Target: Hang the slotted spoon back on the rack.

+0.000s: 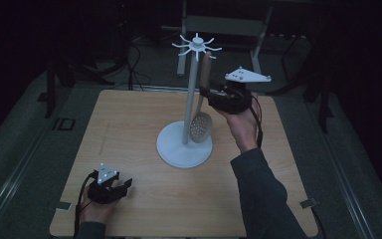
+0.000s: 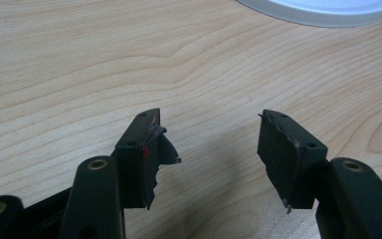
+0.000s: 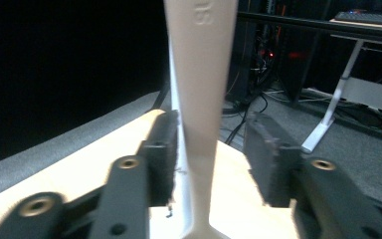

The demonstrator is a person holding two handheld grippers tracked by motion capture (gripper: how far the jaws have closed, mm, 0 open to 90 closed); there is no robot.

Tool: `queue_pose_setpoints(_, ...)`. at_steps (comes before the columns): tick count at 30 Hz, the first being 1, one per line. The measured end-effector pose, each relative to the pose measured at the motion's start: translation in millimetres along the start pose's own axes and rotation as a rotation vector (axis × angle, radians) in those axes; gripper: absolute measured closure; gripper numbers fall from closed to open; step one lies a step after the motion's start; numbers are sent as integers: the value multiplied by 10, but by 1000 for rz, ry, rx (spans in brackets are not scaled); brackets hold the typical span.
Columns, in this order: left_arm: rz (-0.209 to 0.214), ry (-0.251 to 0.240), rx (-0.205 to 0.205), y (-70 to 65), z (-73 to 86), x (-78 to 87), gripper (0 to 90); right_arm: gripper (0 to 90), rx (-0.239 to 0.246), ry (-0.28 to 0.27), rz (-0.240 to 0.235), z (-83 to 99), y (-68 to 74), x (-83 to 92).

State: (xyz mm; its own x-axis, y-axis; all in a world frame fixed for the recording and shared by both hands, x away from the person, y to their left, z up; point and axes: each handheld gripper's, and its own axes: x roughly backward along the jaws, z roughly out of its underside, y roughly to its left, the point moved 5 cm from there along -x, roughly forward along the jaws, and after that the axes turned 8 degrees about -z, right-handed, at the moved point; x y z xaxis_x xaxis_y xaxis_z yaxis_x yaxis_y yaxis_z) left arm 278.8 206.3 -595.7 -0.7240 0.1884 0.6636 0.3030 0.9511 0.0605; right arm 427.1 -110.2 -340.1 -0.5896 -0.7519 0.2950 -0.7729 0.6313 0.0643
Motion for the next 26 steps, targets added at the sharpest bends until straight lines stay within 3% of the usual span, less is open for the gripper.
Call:
queue_pose_setpoints(13, 0, -1, 2, 4, -1, -1, 432, 252, -5, 56, 53, 96, -88, -5)
queue_pose_setpoints(17, -2, -3, 2, 5, -2, 3, 431, 207, 7, 76, 49, 114, -69, -15)
queue_pose_setpoints(26, -3, -3, 5, 12, -2, -5, 430, 201, 20, 106, 45, 198, -77, 64)
